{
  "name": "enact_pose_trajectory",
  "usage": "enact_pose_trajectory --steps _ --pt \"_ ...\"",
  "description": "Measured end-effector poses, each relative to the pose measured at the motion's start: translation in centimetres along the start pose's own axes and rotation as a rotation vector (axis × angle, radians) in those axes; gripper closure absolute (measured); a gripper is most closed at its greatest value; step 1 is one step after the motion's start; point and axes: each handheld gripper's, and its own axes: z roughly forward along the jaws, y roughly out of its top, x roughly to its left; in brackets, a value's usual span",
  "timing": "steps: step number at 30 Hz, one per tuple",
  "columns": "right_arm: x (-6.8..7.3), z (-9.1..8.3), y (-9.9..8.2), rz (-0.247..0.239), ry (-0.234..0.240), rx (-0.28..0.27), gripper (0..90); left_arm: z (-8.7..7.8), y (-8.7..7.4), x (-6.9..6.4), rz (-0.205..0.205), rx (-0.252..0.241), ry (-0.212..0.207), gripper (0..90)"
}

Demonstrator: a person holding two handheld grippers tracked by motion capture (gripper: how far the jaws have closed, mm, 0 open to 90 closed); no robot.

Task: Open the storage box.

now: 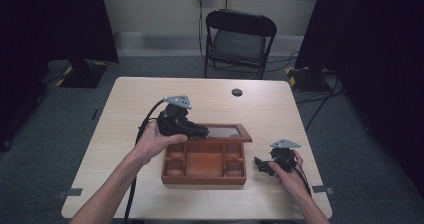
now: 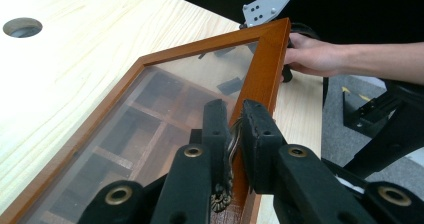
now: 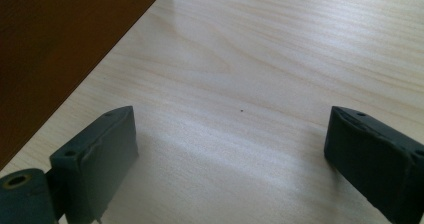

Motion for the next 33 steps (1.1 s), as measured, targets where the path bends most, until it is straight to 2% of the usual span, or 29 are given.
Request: enact_pose_trajectory --steps 17,24,33 --pt "0.0 0.0 0.0 0.0 -0.002 0.004 5.3 -0.4 0.7 0.5 0.003 -0.022 0.012 81.7" --pt "0.0 0.1 0.1 0.005 -0.002 0.005 4.9 -0.4 0.9 0.5 0.005 -0.015 0.017 81.8" --pt "0.0 0.1 0.1 0.003 -0.001 0.006 4.8 -0.6 1.0 0.8 -0.01 -0.041 0.019 82.0"
